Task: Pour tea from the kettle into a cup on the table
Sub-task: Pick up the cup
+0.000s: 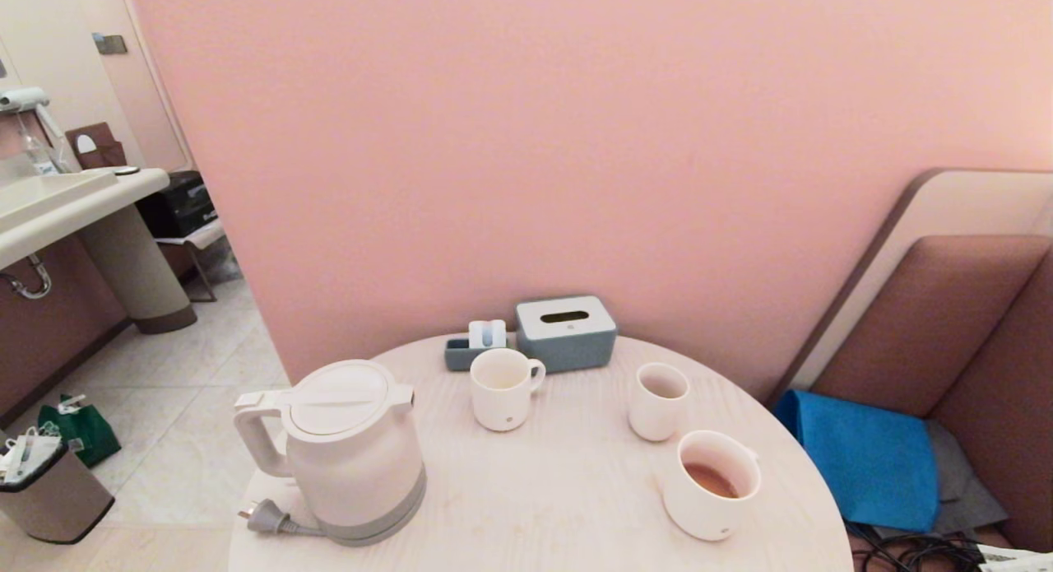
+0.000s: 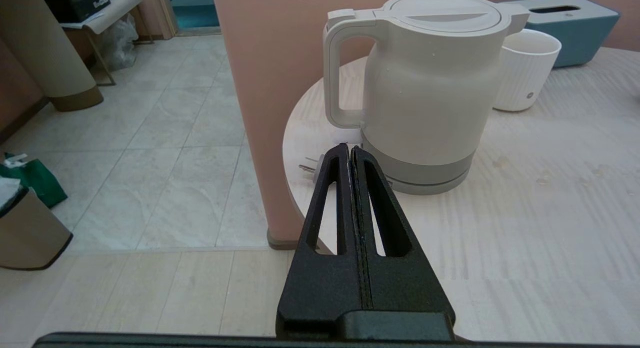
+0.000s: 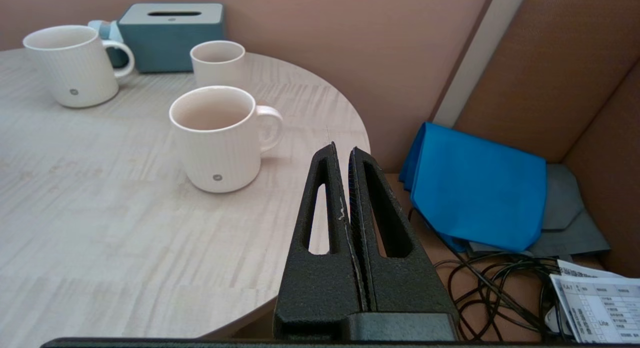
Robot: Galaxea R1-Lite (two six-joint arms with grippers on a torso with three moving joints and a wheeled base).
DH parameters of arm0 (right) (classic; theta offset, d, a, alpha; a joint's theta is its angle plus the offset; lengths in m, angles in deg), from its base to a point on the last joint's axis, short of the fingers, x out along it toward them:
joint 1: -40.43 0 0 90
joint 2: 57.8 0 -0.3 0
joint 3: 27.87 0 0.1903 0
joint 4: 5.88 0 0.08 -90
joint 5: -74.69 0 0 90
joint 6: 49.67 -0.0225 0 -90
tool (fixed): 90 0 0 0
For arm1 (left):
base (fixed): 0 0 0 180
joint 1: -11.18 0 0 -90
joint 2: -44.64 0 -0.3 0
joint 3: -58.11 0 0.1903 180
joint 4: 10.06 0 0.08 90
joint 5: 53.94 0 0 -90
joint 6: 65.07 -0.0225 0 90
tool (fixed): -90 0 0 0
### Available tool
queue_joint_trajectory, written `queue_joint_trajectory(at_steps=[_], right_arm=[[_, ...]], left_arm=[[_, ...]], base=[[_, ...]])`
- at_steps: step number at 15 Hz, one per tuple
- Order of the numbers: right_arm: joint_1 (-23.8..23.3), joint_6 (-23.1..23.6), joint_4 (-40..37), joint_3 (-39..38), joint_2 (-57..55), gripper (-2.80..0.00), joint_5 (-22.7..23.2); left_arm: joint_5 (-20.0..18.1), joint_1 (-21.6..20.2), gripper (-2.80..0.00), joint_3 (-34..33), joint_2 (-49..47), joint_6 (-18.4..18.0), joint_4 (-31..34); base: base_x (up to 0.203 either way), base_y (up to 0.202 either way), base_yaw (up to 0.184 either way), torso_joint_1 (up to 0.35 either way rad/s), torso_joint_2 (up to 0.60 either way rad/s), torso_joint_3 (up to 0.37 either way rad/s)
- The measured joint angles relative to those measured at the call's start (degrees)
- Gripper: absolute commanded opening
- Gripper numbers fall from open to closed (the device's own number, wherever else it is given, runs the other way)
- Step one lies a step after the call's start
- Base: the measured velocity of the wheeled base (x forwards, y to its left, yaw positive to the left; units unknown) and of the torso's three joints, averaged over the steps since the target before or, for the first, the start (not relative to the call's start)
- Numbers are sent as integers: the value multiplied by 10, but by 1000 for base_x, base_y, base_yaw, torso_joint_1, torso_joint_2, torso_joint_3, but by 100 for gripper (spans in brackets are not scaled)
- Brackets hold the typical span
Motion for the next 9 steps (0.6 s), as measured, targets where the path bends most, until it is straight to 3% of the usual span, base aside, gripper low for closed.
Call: queue_joint_trajectory(at_steps=[9], right_arm=[[0,-3,10,-5,0,-280,-4]], left_arm=[[0,0,-280,0,0,2,0]], base=[[0,0,0,0,0,0]])
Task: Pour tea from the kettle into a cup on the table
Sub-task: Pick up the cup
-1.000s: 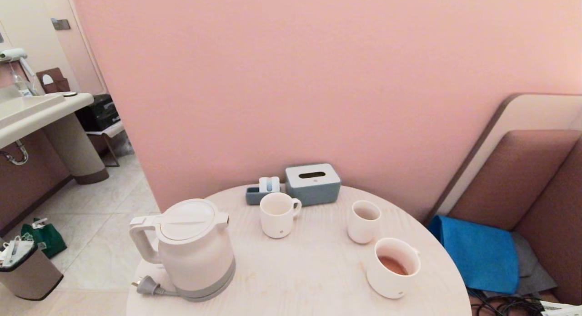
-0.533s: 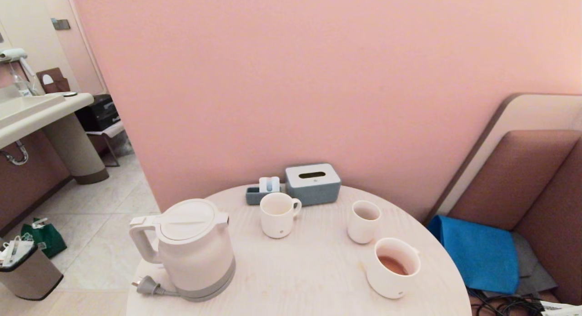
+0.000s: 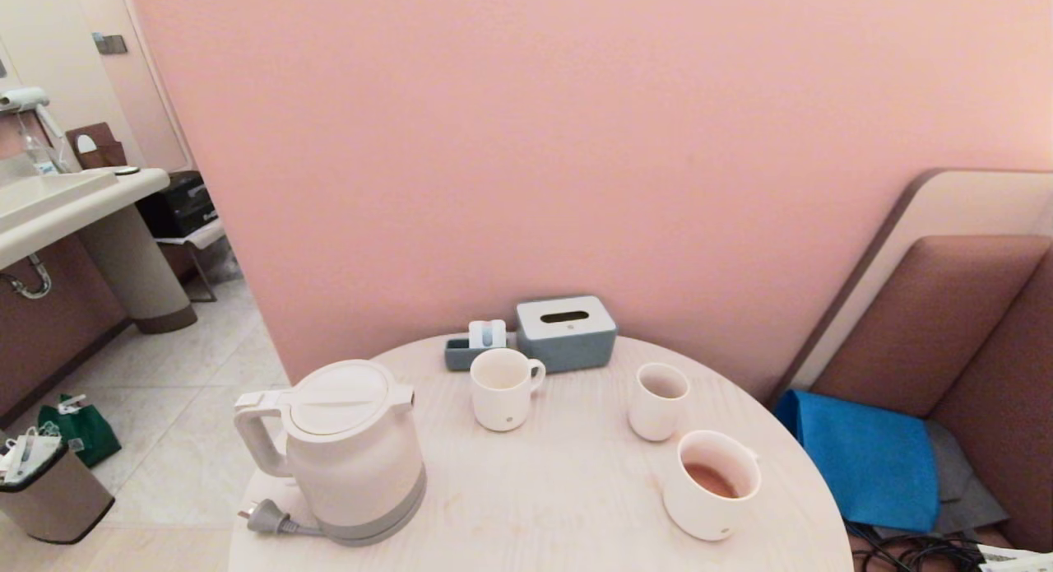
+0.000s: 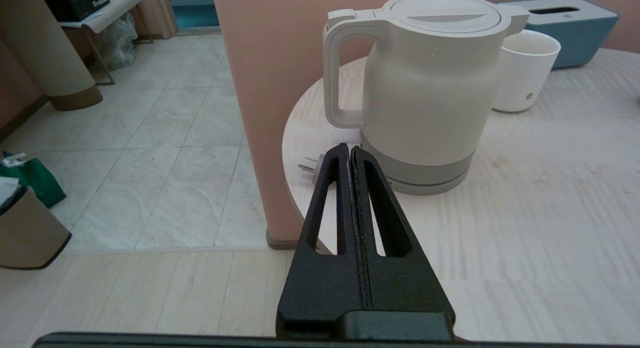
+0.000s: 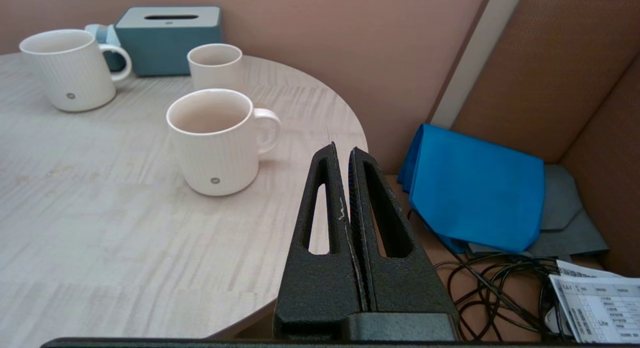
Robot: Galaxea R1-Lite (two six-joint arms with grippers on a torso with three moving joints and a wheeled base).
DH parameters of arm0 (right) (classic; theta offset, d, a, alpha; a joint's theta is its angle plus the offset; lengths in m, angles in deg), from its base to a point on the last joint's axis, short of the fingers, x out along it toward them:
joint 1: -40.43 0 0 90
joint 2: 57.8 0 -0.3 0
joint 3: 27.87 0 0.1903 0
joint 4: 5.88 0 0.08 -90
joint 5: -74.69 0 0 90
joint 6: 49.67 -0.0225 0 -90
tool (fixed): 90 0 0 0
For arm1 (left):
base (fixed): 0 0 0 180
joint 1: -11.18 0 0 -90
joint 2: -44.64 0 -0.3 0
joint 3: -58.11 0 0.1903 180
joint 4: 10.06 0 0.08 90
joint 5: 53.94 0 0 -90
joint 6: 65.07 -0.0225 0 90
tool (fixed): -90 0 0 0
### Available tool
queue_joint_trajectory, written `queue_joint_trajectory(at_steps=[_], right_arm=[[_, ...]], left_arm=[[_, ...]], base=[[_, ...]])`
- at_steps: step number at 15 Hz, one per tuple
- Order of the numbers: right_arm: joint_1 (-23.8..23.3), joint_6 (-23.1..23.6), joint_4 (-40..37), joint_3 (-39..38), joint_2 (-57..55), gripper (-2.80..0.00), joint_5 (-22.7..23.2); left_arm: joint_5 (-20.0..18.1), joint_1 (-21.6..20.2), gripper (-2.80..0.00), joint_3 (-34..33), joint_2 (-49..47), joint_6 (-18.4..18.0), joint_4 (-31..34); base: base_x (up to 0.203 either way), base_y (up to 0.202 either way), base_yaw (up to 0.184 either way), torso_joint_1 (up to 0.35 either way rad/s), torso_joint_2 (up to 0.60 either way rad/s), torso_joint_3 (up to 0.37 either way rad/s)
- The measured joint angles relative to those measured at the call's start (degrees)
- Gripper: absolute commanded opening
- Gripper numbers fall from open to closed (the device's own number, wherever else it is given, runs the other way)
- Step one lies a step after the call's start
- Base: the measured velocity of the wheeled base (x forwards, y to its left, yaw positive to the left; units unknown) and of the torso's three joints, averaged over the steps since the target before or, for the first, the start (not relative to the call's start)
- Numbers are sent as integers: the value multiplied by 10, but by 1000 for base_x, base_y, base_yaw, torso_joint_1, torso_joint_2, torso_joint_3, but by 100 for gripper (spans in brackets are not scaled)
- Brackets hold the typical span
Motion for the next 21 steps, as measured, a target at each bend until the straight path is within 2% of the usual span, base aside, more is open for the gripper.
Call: queue_joint_trajectory(at_steps=[12,17,21], right_arm=[[0,-2,0,0,0,-280,0],[0,-2,0,0,0,-280,0],[0,0,0,0,0,-280,0]], left_arm=[[0,0,-280,0,0,2,0],[0,0,-280,0,0,2,0],[0,0,-280,0,0,2,0]], base=[[0,0,0,0,0,0],[0,0,0,-159,384,217],[0,0,0,-52,137,74]])
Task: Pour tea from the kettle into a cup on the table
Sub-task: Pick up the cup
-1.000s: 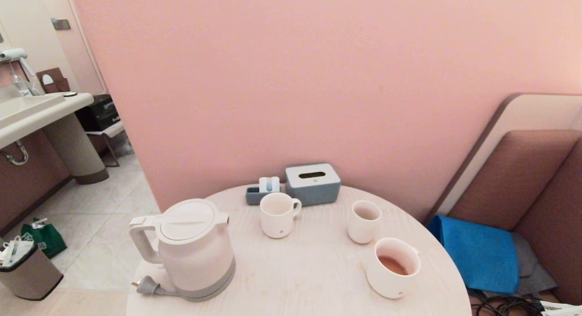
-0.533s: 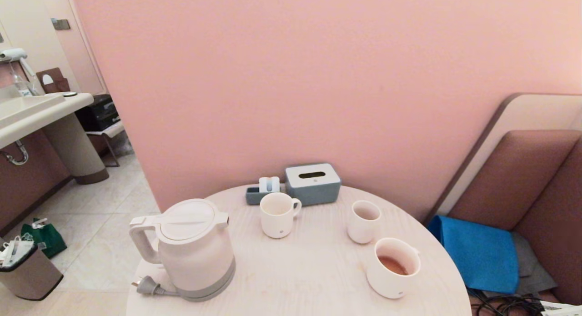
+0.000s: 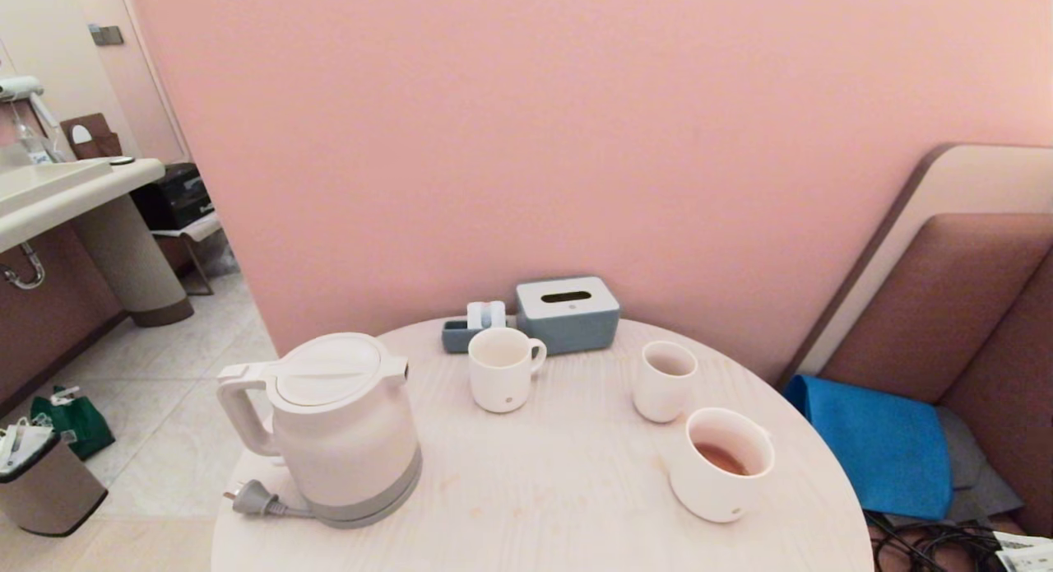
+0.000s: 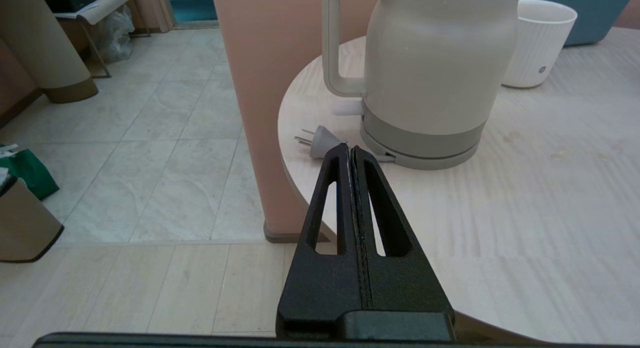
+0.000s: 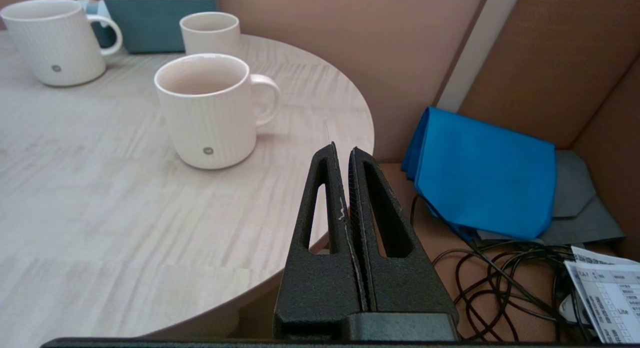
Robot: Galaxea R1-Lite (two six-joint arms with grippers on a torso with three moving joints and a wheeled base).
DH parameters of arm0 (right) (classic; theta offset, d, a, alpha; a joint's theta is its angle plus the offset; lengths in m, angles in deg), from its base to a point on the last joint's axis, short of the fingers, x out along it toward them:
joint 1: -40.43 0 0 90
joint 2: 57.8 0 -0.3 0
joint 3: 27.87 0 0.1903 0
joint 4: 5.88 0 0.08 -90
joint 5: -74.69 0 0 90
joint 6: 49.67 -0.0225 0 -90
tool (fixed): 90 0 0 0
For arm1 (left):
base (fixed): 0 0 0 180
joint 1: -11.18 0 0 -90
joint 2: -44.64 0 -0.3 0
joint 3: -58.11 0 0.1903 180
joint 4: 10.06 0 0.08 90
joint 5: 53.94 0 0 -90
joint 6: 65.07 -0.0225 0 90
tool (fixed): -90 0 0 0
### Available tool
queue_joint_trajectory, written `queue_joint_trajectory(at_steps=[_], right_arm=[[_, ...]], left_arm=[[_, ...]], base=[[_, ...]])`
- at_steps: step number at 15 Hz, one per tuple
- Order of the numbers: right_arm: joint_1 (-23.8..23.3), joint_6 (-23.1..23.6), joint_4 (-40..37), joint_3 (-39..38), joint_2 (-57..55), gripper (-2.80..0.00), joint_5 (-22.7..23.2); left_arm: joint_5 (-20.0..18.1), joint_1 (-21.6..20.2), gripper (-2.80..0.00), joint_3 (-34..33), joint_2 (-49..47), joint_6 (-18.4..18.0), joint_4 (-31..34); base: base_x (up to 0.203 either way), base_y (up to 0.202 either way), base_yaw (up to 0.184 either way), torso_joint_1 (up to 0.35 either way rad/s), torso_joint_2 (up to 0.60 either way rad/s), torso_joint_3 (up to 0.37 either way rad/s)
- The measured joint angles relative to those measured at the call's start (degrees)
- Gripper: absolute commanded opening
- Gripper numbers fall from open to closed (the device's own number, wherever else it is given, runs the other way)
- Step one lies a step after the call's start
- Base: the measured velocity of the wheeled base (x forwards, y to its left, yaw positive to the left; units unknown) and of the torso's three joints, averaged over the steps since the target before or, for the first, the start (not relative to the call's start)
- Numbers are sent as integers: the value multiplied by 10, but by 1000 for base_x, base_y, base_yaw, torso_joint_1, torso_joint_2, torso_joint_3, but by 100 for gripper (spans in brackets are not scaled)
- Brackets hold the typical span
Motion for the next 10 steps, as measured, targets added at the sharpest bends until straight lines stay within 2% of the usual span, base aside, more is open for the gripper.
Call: queue_joint_trajectory(at_steps=[10], right_arm=[[0,0,0,0,0,-280,0]], left_arm=[[0,0,-280,0,0,0,0]], base=[[0,0,0,-1,4,2]])
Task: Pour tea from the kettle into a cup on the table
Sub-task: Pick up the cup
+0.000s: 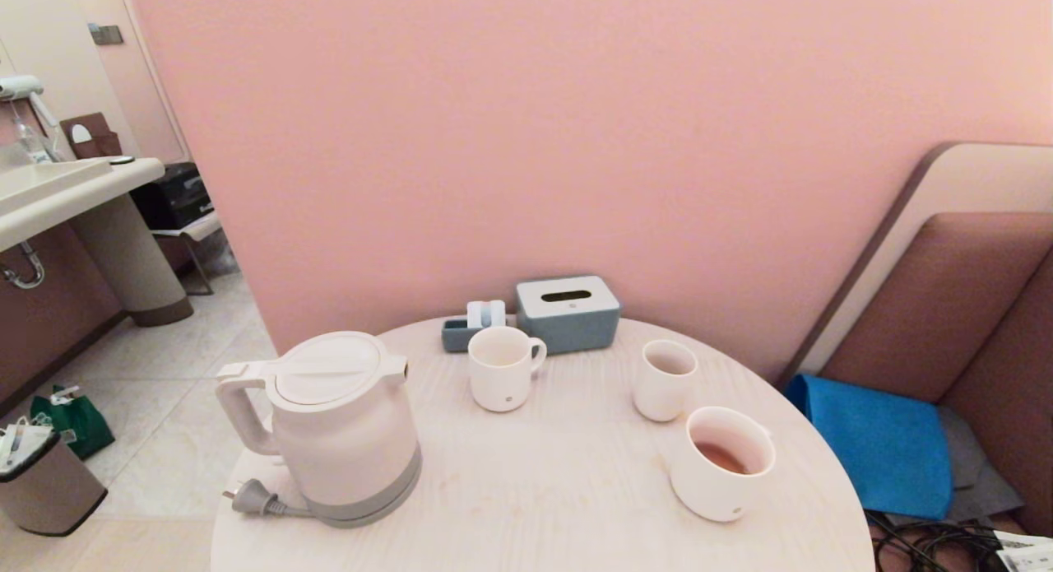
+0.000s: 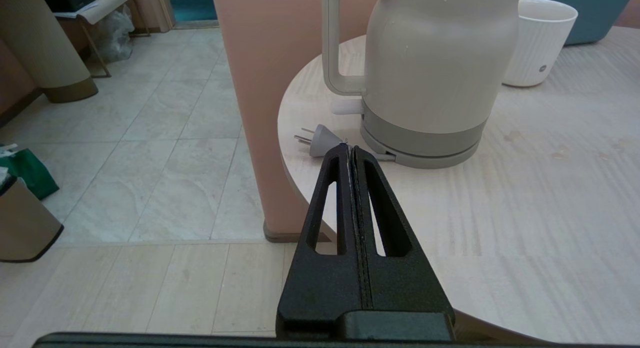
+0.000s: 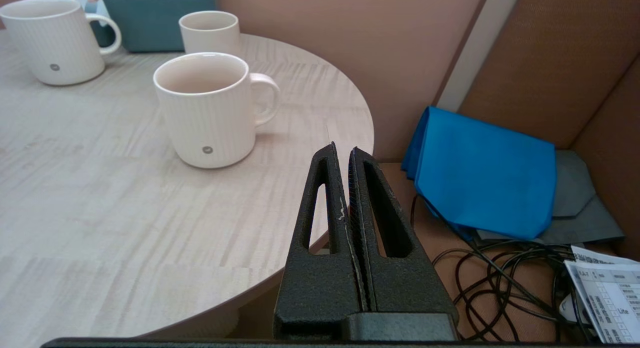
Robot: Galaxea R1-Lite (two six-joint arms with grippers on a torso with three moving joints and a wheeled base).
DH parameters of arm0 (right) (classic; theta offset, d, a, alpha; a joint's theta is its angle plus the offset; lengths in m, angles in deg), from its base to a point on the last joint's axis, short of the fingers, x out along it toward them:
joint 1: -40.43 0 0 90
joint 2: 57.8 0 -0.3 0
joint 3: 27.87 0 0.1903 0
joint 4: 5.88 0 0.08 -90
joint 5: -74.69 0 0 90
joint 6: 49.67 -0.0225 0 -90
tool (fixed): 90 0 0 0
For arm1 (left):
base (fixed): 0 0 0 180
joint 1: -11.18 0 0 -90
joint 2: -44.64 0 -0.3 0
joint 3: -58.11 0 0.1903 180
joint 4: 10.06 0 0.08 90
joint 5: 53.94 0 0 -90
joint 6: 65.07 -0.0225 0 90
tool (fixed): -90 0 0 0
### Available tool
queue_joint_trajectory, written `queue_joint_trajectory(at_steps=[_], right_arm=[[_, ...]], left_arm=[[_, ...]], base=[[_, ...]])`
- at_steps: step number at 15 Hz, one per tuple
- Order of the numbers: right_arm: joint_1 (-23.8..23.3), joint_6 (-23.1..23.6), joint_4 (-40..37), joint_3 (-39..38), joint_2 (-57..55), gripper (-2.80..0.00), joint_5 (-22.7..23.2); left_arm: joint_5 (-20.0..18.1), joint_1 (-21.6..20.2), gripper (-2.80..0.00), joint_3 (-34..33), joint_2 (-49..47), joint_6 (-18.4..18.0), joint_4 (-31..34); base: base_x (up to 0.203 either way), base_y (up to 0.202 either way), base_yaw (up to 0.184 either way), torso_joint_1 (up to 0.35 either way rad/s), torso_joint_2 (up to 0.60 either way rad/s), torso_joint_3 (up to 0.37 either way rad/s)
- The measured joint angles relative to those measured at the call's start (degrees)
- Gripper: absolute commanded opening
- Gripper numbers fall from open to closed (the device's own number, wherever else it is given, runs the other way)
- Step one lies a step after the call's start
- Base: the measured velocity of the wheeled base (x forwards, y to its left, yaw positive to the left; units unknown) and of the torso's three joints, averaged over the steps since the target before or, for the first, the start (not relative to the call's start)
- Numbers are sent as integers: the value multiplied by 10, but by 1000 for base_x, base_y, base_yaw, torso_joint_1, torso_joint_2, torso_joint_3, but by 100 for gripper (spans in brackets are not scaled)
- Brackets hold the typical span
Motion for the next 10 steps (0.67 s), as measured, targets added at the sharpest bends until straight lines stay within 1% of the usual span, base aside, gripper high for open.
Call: queue_joint_trajectory(at_steps=[8,10], right_arm=[[0,-5,0,0,0,-280,0],[0,4,2,1,0,-280,-3]], left_arm=[[0,0,-280,0,0,0,0],[0,0,-280,0,0,0,0]], base=[[0,0,0,0,0,0],[0,0,0,0,0,0]])
